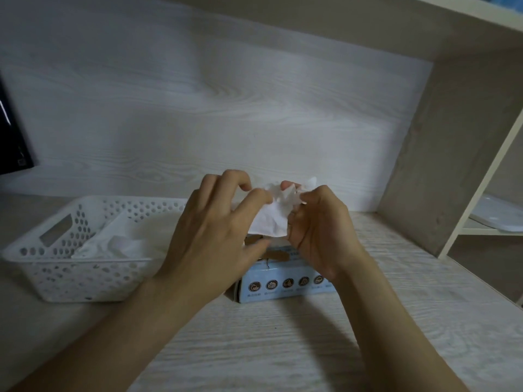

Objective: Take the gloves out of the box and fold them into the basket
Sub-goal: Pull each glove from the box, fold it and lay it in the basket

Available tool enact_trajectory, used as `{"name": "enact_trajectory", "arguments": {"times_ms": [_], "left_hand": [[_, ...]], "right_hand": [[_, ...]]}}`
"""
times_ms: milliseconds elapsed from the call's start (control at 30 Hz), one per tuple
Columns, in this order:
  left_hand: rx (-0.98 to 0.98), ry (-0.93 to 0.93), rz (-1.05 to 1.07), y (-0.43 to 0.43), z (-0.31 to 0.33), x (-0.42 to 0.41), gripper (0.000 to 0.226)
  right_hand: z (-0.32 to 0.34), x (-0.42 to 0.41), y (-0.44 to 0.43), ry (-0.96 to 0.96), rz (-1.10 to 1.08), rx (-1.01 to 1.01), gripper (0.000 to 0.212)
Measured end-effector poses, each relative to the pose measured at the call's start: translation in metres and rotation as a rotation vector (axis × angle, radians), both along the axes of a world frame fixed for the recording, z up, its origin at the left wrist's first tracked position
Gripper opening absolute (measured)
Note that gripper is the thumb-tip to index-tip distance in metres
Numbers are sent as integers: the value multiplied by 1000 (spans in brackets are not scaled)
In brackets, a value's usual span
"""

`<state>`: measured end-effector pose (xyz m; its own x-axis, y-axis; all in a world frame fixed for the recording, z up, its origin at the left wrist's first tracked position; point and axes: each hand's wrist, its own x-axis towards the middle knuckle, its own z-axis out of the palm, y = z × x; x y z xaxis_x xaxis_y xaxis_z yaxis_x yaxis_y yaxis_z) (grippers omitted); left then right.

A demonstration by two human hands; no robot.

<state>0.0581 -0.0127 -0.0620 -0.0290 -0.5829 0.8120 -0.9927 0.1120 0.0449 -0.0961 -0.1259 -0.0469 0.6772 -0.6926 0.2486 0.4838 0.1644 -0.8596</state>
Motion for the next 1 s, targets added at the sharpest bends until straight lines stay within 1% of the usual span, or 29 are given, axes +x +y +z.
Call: {"name": "enact_trajectory", "arguments": {"times_ms": [67, 100, 167, 200, 233, 267, 300, 333, 400, 467, 500, 600, 700, 800, 900, 933, 1000], "left_hand": [[-39, -12, -11, -2, -2, 4, 33], [-58, -16, -27, -3, -3, 5, 25], [-84, 25, -76, -5, -4, 9, 16], [-93, 71, -95, -5, -3, 11, 13], [-101, 124, -99, -5, -2, 13, 9], [-111, 185, -93, -5, 0, 14, 9], [-120, 251, -81, -4, 3, 14, 16], [-126, 316, -81, -4, 5, 15, 21], [-138, 431, -102, -2, 9, 16, 21], [-145, 537, -122, -1, 10, 17, 13], [-139, 599, -131, -1, 11, 17, 10], [-84, 769, -159, -3, 14, 18, 16], [-8, 964, -254, -5, 17, 21, 21], [63, 1170, -396, -4, 22, 23, 28], [136, 1333, -514, -3, 26, 23, 39], [155, 1381, -546, -2, 27, 22, 40], [167, 1432, -557, -3, 27, 22, 34]], "right_hand": [[0, -2, 4, -43, 117, -33, 31], [-1, -2, 3, -58, 137, -63, 34], [-1, -3, 3, -49, 98, -117, 38], [-1, -3, 3, -22, 49, -162, 36], [-1, -3, 3, 25, -15, -220, 29], [0, -3, 5, 92, -104, -285, 17], [0, -3, 6, 169, -215, -339, 6], [0, -2, 6, 241, -333, -393, 5], [-4, -1, 4, 346, -536, -537, 21], [-7, 1, 4, 400, -622, -651, 35], [-7, 2, 4, 400, -616, -666, 34], [-4, 1, 6, 359, -514, -599, 18], [-3, 1, 9, 328, -425, -496, 19], [1, 1, 11, 330, -420, -453, 24], [5, -2, 14, 271, -314, -294, 21], [6, -3, 15, 264, -279, -253, 19], [5, -3, 16, 246, -240, -210, 18]]}}
